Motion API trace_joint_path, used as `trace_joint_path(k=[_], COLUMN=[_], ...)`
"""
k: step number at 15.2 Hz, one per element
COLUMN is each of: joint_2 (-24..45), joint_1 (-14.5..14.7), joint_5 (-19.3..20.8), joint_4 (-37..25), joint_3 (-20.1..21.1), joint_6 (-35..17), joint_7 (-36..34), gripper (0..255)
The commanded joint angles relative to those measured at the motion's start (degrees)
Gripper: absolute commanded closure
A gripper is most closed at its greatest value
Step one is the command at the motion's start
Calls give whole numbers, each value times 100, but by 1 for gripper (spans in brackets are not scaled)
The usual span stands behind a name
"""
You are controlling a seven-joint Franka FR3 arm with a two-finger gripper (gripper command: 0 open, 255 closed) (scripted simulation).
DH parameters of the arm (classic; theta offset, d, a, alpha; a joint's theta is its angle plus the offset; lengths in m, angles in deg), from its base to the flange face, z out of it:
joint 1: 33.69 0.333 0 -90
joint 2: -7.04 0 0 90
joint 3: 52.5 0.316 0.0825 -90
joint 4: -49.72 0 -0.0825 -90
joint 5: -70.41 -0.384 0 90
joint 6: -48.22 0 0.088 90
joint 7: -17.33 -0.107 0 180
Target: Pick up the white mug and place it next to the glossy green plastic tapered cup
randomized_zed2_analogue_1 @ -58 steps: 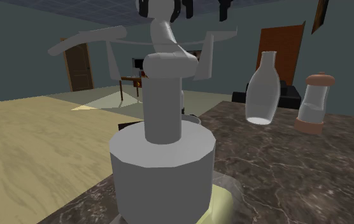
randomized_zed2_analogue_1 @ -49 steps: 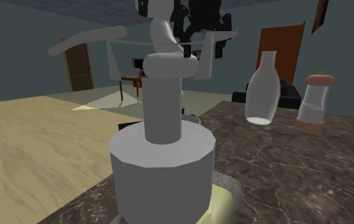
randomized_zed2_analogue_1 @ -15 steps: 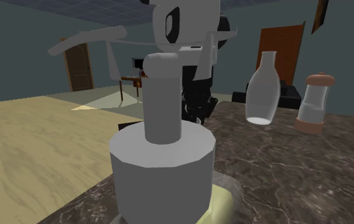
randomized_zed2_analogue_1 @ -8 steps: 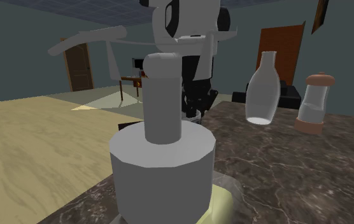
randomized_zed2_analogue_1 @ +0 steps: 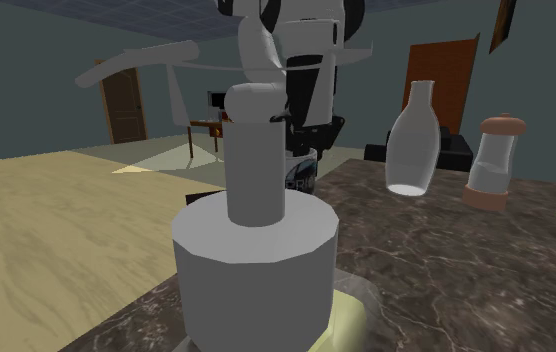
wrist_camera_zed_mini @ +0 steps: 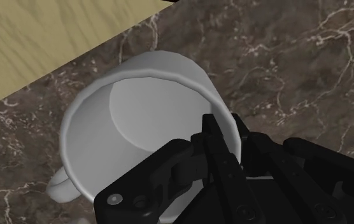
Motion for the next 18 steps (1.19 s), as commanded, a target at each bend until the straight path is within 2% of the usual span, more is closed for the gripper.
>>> trace_joint_path(k=[1,18], joint_2=[-85,-466], joint_1=[10,53], joint_5=[-20,-136], joint_4=[-118,-1203], joint_3=[21,132], joint_6=[206,1671], joint_7=[0,56], gripper=[255,255])
